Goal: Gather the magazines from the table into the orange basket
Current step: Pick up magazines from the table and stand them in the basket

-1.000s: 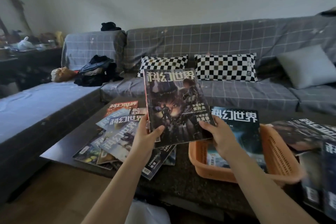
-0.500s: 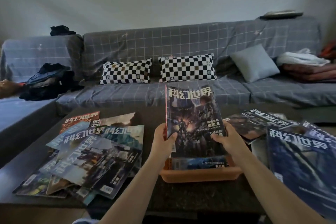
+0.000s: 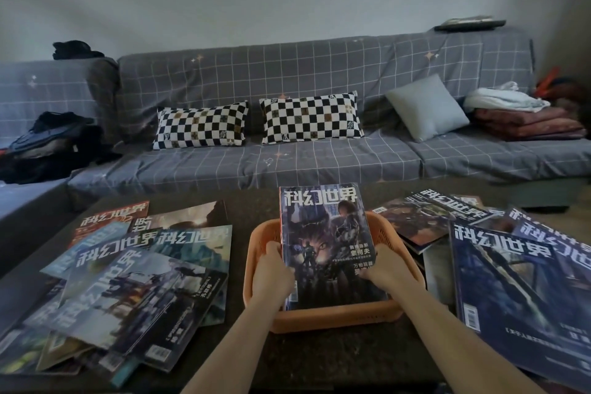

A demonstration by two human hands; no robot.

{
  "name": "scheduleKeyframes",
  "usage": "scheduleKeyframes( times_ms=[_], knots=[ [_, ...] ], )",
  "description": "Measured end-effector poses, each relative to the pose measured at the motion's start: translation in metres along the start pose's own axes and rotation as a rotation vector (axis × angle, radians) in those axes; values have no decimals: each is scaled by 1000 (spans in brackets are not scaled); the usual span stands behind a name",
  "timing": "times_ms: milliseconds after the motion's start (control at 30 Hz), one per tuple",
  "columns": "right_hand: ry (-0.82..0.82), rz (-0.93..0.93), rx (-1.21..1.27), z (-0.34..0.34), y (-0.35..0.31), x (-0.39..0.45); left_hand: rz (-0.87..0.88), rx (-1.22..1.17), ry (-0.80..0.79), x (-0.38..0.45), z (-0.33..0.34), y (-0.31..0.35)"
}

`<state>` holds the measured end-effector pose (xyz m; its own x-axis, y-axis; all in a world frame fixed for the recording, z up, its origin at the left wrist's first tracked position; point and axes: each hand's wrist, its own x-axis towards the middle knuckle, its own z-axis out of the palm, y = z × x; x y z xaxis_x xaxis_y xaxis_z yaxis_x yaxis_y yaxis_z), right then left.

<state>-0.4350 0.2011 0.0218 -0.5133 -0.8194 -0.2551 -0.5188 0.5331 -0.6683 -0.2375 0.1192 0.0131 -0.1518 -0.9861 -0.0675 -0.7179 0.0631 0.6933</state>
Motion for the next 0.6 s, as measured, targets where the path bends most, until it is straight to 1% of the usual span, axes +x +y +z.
scheduleKeyframes(
  times_ms=[133,233,433,600],
  knots=[
    [-4,9,-33,-1,-1,2,-5,13,-3,2,3,1],
    [-16,25,2,-2,-2,6,10,5,-13,3,3,0],
    [-27,83,84,-1,-2,11,-17,-87,-98,7,1,-3],
    [-33,104,96,-1,-1,13,-19,-124,-102,6,-2,-4]
  ],
)
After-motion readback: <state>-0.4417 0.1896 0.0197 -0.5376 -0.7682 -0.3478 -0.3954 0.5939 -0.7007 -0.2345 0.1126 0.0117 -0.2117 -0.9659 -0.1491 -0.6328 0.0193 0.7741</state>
